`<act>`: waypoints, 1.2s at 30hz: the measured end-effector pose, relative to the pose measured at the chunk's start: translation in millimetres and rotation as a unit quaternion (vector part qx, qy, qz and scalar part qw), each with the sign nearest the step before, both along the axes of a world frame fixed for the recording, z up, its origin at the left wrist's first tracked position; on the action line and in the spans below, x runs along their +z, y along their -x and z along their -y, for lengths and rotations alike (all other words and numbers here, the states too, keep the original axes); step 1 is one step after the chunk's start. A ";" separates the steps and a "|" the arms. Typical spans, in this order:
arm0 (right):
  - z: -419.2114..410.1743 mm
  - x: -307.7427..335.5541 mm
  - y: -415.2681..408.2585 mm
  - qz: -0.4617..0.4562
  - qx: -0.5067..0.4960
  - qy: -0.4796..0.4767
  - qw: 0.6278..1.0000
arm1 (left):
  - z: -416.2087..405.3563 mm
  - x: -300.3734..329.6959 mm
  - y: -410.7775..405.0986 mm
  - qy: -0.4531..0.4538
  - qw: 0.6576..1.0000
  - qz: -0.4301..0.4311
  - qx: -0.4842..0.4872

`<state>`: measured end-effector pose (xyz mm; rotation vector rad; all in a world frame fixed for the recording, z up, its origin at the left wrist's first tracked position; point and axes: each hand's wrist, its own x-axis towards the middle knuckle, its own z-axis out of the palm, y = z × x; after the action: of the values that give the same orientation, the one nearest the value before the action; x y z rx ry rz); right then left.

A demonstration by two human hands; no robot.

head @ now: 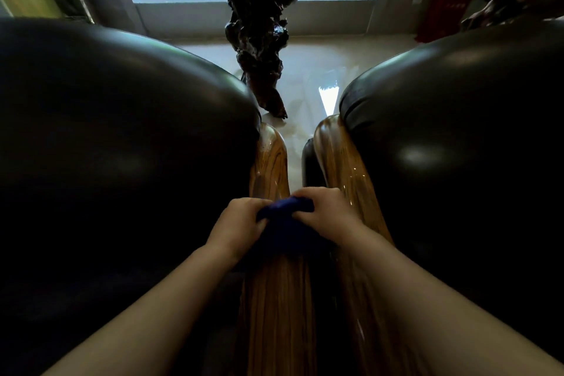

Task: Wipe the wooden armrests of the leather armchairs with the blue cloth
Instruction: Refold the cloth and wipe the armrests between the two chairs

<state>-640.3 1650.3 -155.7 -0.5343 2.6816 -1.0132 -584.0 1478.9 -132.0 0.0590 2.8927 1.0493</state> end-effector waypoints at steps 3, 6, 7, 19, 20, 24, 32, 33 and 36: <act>-22.5 47.1 -34.2 -0.017 -0.018 -0.001 1.000 | -13.1 40.7 -24.4 -0.022 0.999 -0.030 -0.028; -49.1 95.2 -78.9 -0.027 -0.033 0.001 0.999 | -34.3 79.1 -57.0 -0.026 0.997 -0.047 -0.046; -59.2 108.4 -94.1 -0.030 -0.037 0.002 0.999 | -43.8 89.4 -68.4 -0.029 0.997 -0.053 -0.053; -194.2 139.2 -192.8 0.018 -0.029 -0.009 0.999 | -170.8 123.0 -173.0 -0.062 0.997 0.037 -0.041; -205.6 140.7 -197.0 0.018 -0.024 -0.006 1.000 | -181.9 125.3 -179.1 -0.065 0.997 0.040 -0.031; -248.0 150.6 -211.1 0.050 -0.005 0.004 0.999 | -218.3 133.8 -199.2 -0.078 0.995 0.063 -0.006; -288.9 166.7 -213.3 0.071 0.023 0.041 0.996 | -241.1 146.9 -209.3 -0.122 0.988 0.095 -0.009; -289.4 164.8 -214.2 0.075 0.023 0.042 0.996 | -240.8 144.9 -210.8 -0.127 0.987 0.103 -0.009; -290.3 154.0 -218.6 0.085 0.025 0.031 0.996 | -239.1 133.8 -215.3 -0.130 0.984 0.123 -0.013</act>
<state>-421.8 1940.6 -1.7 -0.5007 2.4838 -1.0802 -368.7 1718.0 1.9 -0.0205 2.5176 1.3194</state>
